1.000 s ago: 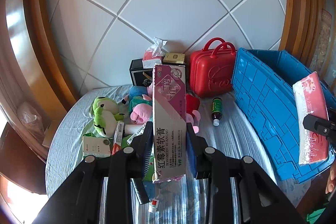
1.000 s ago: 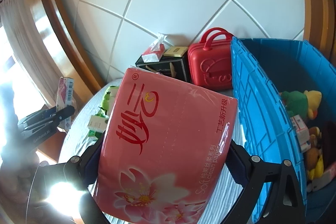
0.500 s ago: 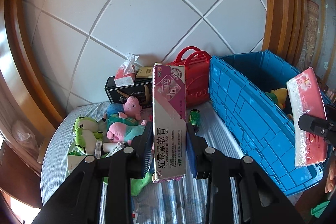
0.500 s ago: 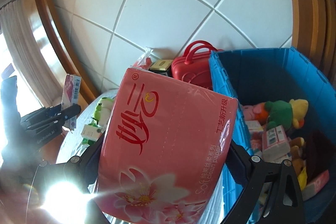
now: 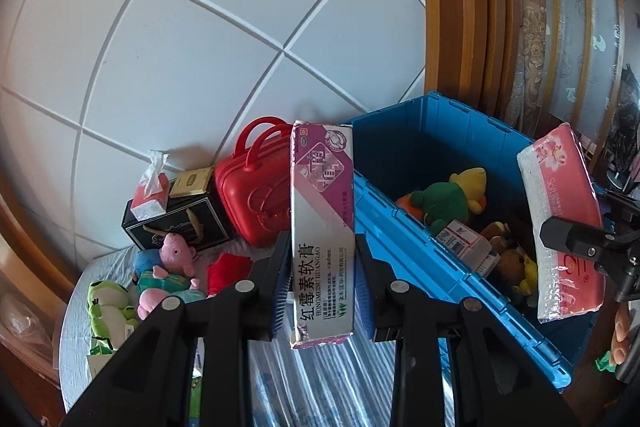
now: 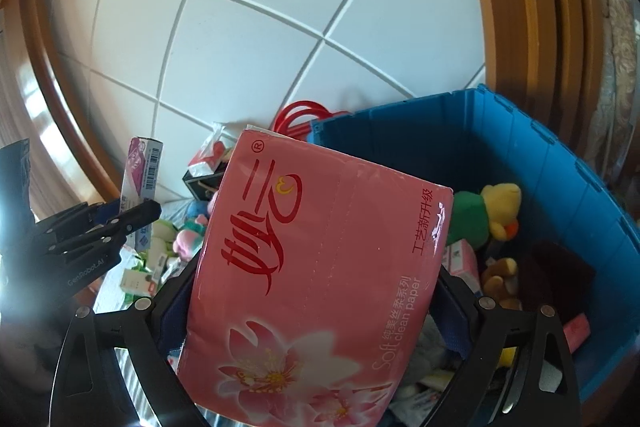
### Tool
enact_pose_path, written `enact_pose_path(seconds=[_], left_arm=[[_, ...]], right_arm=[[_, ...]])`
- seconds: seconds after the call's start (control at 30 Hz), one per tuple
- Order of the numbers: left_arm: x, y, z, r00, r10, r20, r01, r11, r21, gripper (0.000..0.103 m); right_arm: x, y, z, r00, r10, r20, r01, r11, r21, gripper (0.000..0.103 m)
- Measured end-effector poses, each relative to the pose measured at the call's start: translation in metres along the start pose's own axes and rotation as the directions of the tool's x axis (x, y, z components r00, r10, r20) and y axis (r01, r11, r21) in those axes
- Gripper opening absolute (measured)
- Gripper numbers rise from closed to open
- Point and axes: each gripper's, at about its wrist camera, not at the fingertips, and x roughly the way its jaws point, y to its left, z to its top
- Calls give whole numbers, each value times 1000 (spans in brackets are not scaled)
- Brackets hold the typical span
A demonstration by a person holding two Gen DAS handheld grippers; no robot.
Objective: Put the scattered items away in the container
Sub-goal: 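Lift and carry the ointment box and tissue pack with both grippers over the blue bin, then open both grippers to drop the ointment box and tissue pack into the bin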
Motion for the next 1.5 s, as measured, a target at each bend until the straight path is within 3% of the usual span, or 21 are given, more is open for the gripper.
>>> enact_pose_path(seconds=[0.5, 1.03, 1.07, 1.13, 1.17, 1.5], left_arm=[[39, -107, 53, 987, -162, 16, 159, 979, 126, 29], [69, -168, 74, 968, -252, -7, 250, 956, 154, 29], [70, -169, 74, 969, -247, -10, 245, 958, 151, 33], [77, -170, 73, 973, -229, -34, 231, 961, 150, 75], [79, -169, 72, 972, -232, -39, 235, 961, 143, 103], [77, -144, 60, 987, -149, -53, 153, 984, 94, 103]], right_arm=[[-25, -92, 7, 989, -143, 28, 139, 983, 116, 98], [-39, -152, 2, 972, -232, 18, 226, 958, 177, 100], [-38, -154, 2, 971, -236, 21, 229, 957, 178, 101], [-38, -158, 3, 967, -252, 24, 244, 953, 180, 103], [-39, -160, 3, 966, -258, 27, 249, 951, 184, 103], [-29, -149, 5, 973, -231, 28, 223, 961, 166, 103]])
